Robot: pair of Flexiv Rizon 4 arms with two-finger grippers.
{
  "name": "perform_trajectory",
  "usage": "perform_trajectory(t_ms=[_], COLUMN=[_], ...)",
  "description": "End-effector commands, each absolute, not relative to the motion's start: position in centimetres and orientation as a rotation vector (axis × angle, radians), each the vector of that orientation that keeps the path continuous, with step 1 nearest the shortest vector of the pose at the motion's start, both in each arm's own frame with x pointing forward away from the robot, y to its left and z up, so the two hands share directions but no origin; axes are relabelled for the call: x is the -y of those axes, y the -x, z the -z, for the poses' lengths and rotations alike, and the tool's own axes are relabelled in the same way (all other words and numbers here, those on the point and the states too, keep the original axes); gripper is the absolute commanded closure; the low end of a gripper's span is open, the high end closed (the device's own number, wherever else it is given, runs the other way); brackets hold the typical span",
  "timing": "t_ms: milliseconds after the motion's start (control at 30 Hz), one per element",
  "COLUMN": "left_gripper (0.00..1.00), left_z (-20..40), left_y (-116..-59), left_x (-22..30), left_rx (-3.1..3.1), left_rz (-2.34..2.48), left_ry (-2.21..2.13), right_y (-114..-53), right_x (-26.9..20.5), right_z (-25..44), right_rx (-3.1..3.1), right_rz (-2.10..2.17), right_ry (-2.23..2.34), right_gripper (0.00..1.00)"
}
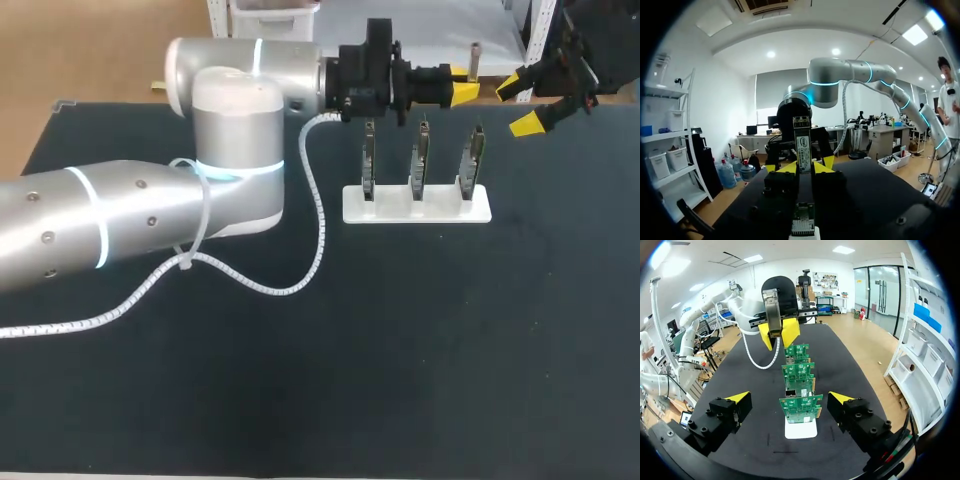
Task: Pick up the optical module with the left hand, and insert it into the network port with the right hand.
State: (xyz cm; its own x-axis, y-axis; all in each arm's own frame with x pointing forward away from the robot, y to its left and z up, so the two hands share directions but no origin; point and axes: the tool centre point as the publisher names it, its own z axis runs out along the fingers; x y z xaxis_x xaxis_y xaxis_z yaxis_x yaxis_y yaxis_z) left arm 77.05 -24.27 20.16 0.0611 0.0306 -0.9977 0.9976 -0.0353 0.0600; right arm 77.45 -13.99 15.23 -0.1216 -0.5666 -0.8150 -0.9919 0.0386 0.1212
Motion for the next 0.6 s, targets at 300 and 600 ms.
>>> perform_trajectory(t_ms=[300,600], left_gripper=[1.00,1.00], left_z=[-19.8,-19.3], left_y=[-77.1,-76.9], left_x=[25.1,25.7], left_rx=[-1.213,-1.240], left_rz=[1.188,1.212], left_ry=[-1.273,-1.292], right_y=[-77.3,-77.3], right_x=[14.0,14.0], right_z=[-15.3,-15.3], right_rx=[-1.749,-1.749], right_rz=[-0.952,-0.952], right_ry=[1.575,1.575], right_gripper=[0.00,0.00])
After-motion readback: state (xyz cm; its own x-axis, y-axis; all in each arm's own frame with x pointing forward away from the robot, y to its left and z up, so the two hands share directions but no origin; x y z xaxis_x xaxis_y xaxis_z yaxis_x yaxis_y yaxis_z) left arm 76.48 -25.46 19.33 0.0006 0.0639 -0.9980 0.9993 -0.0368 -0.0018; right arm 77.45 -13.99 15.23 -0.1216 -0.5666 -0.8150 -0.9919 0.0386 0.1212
